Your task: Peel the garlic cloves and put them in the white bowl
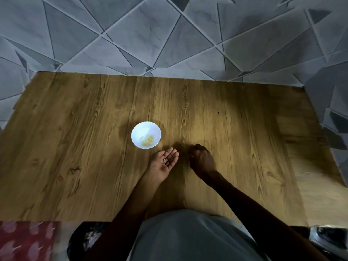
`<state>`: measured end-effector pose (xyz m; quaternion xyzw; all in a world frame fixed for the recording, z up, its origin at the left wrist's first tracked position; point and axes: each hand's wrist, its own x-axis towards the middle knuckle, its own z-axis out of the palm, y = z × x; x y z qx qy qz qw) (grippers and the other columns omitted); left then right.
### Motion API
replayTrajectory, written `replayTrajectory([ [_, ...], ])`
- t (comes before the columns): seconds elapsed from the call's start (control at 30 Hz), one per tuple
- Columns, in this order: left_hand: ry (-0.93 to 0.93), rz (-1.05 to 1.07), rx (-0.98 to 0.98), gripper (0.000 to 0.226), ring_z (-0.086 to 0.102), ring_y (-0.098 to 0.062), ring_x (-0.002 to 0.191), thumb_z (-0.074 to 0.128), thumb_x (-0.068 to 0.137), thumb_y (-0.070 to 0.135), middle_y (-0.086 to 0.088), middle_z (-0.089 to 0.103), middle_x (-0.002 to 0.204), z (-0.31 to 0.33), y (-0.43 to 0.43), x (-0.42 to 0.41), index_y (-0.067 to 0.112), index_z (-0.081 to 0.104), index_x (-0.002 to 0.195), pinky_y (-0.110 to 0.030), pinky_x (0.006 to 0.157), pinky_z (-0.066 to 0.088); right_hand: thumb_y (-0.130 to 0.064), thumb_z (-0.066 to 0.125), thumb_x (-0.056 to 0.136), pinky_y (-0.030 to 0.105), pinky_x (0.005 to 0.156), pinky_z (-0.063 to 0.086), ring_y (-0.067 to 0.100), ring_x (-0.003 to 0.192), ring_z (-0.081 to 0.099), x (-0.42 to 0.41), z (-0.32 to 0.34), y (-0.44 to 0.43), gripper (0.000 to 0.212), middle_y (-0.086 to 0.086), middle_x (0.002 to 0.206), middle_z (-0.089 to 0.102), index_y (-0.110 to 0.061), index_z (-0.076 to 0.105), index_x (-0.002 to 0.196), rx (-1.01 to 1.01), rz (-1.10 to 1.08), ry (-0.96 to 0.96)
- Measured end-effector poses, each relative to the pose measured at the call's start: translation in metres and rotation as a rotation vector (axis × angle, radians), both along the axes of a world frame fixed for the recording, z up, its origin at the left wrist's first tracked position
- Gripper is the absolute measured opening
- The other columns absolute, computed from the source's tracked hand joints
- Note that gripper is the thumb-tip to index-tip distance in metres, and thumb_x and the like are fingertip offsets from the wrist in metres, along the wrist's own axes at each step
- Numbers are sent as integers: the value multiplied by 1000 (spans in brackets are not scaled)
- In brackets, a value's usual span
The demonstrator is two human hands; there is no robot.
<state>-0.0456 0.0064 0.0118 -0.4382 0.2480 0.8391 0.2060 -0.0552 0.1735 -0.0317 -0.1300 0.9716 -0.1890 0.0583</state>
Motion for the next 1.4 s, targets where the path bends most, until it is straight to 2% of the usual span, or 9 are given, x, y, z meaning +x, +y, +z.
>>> replayTrajectory([
  [0.2, 2, 14, 2, 40, 53, -25, 127, 29, 106, 20, -15, 61, 126, -1, -5, 6, -1, 58, 123, -33, 94, 46, -7, 63, 91, 20, 73, 48, 19, 95, 62, 1, -4, 4, 27, 7, 115, 62, -11, 65, 117, -14, 3, -19],
  [0.37, -15, 69, -13, 38, 53, -25, 128, 30, 105, 20, -14, 58, 133, 0, -15, 16, 0, 62, 99, -33, 97, 46, -13, 58, 95, 3, 64, 39, 6, 90, 59, -1, -9, -3, 22, 1, 113, 65, -15, 65, 116, -99, -14, -108],
  [0.47, -20, 101, -19, 37, 54, -25, 124, 31, 105, 19, -15, 60, 128, -1, -24, 27, -1, 62, 98, -34, 95, 46, -11, 60, 93, 13, 72, 44, 15, 93, 64, 0, -9, -14, 16, 3, 107, 66, -14, 70, 105, -134, -25, -103],
  [0.67, -13, 175, -46, 37, 62, -23, 94, 31, 104, 18, -12, 64, 102, -1, -36, 47, 1, 62, 96, -31, 81, 52, -3, 59, 88, 24, 70, 45, 24, 88, 67, 8, -3, -26, 18, 7, 99, 72, -10, 73, 97, -189, -20, -124],
  [0.77, -12, 242, -52, 34, 61, -20, 87, 34, 103, 18, -10, 64, 94, 1, -41, 56, 3, 62, 93, -29, 73, 50, 0, 62, 80, 21, 70, 44, 21, 81, 69, 13, -2, -37, 19, 4, 89, 75, -12, 75, 84, -299, 31, -88],
  [0.87, 10, 341, -21, 30, 67, -20, 76, 36, 101, 18, -8, 68, 84, 4, -53, 72, 6, 61, 89, -27, 66, 55, 0, 66, 76, 25, 74, 53, 13, 75, 70, 23, 1, -57, 20, 0, 85, 76, -15, 77, 81, -441, 49, -129],
  [1.0, 15, 451, 13, 30, 69, -19, 52, 36, 99, 16, -7, 70, 64, 5, -73, 106, 7, 59, 84, -22, 50, 56, -3, 69, 78, 3, 74, 41, -6, 75, 61, 41, 11, -91, 19, -8, 85, 75, -20, 77, 83, -508, 66, -243],
  [1.27, -51, 684, -34, 29, 68, -17, 56, 40, 101, 16, -6, 69, 61, -1, -144, 201, 7, 60, 82, -20, 49, 55, -14, 67, 81, 38, 79, 58, 14, 78, 71, 100, 20, -183, 12, -6, 81, 75, -18, 76, 88, -585, 248, -488],
  [1.4, -42, 807, -22, 29, 61, -19, 80, 40, 103, 17, -8, 70, 77, -14, -196, 262, 5, 62, 88, -25, 72, 55, -10, 67, 85, 37, 70, 58, 12, 68, 68, 156, 26, -253, 16, -5, 74, 72, -24, 72, 81, -622, 371, -620],
])
